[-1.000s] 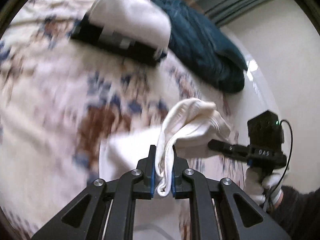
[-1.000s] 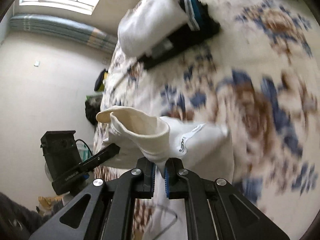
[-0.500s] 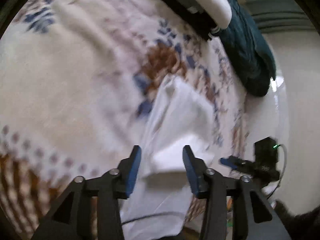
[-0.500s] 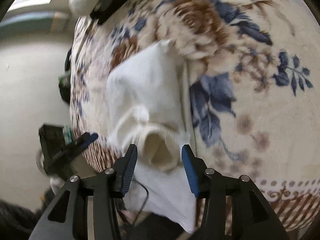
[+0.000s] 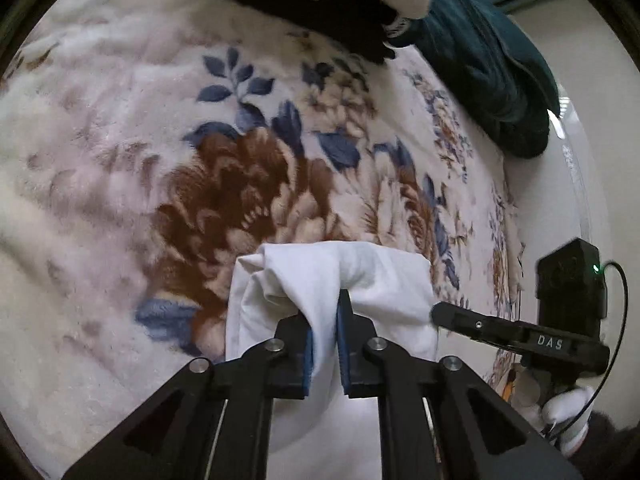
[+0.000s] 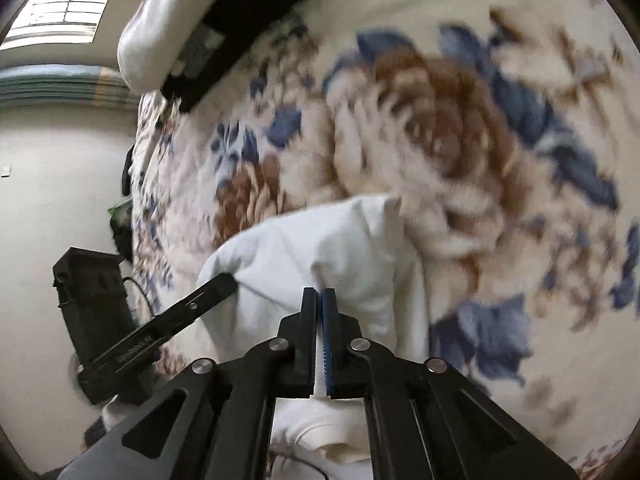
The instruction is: Fold small clothes
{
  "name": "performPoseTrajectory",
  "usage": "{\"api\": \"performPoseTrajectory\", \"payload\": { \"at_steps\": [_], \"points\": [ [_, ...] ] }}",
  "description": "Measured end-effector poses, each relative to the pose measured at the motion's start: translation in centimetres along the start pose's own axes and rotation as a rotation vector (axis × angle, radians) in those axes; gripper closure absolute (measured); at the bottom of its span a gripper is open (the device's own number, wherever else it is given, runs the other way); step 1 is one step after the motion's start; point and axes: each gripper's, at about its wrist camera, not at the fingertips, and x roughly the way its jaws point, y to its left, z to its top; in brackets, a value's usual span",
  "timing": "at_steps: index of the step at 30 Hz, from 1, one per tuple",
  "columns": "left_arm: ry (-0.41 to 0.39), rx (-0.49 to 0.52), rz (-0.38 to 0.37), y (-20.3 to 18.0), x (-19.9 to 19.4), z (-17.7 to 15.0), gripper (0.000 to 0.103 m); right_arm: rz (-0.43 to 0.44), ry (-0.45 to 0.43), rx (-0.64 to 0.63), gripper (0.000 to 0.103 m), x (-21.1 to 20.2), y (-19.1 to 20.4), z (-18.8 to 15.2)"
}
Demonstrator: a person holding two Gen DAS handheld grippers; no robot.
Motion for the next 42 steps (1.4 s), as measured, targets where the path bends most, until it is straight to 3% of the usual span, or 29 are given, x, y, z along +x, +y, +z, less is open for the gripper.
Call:
{"api": "performPoseTrajectory", "payload": {
  "at_steps": [3,5,7,10,15,18,20,21,22,24,27,29,30,31,38,42],
  "points": [
    [0.033,-0.007,0.060,0.1,-0.8,-0.5,0.080,-0.062,-0.009,0.004,0.099,-1.7,0.5,-0.4],
    [0.006,0.001,0.084,-0.2,-2.8,-1.9,0.074,-0.020,-0.024,-0.013,0.095,-3.2,1.2,-1.6],
    [-0.031,0.004,0.126,-0.9,-4.5,-3.4,0.073,0.008,-0.015,-0.041,0.086,-3.6,2.1,-3.1],
    [-0.036,-0.009,0.132,-1.4,-5.2,-5.7,0.073,0.000,0.062,-0.084,0.086,-1.7,3.2,-5.9],
    [0.122,-0.025,0.216,-0.1,-1.7,-9.6,0.073,-0.133,0.298,-0.027,0.086,2.2,0.4,-12.2],
    [0.190,-0.054,0.234,1.1,-1.5,-12.2,0.073,-0.125,0.326,0.023,0.086,1.3,-1.2,-14.5],
    [0.189,-0.114,0.201,1.8,-2.6,-13.3,0.073,-0.064,0.274,0.095,0.086,-0.4,-2.2,-14.8],
    [0.173,-0.153,0.175,2.1,-3.3,-13.6,0.073,-0.014,0.219,0.153,0.079,-1.7,-2.7,-14.5],
    [0.143,-0.203,0.139,2.4,-4.1,-13.7,0.073,0.012,0.190,0.188,0.059,-2.2,-3.0,-14.4],
    [0.089,-0.296,0.050,2.9,-5.3,-13.6,0.073,0.113,0.103,0.297,0.044,-3.2,-3.6,-13.3],
    [0.044,-0.417,-0.074,3.8,-5.0,-12.8,0.071,0.199,0.058,0.415,0.044,-2.5,-4.4,-11.6],
    [0.034,-0.496,-0.117,4.6,-3.7,-12.4,0.071,0.188,0.025,0.456,0.047,-1.7,-4.6,-10.8],
    [0.033,-0.532,-0.132,5.0,-3.2,-12.4,0.071,0.171,0.006,0.459,0.078,-1.4,-4.5,-10.5],
    [0.033,-0.554,-0.146,5.2,-2.7,-12.3,0.071,0.148,0.014,0.454,0.100,-1.2,-4.4,-10.4],
    [0.037,-0.555,-0.078,5.5,-1.3,-13.1,0.071,-0.039,0.064,0.380,0.101,-0.2,-4.2,-13.1],
    [0.051,-0.523,-0.051,5.3,-1.2,-12.7,0.071,-0.063,0.089,0.392,0.101,0.5,-5.0,-14.4]
  ]
}}
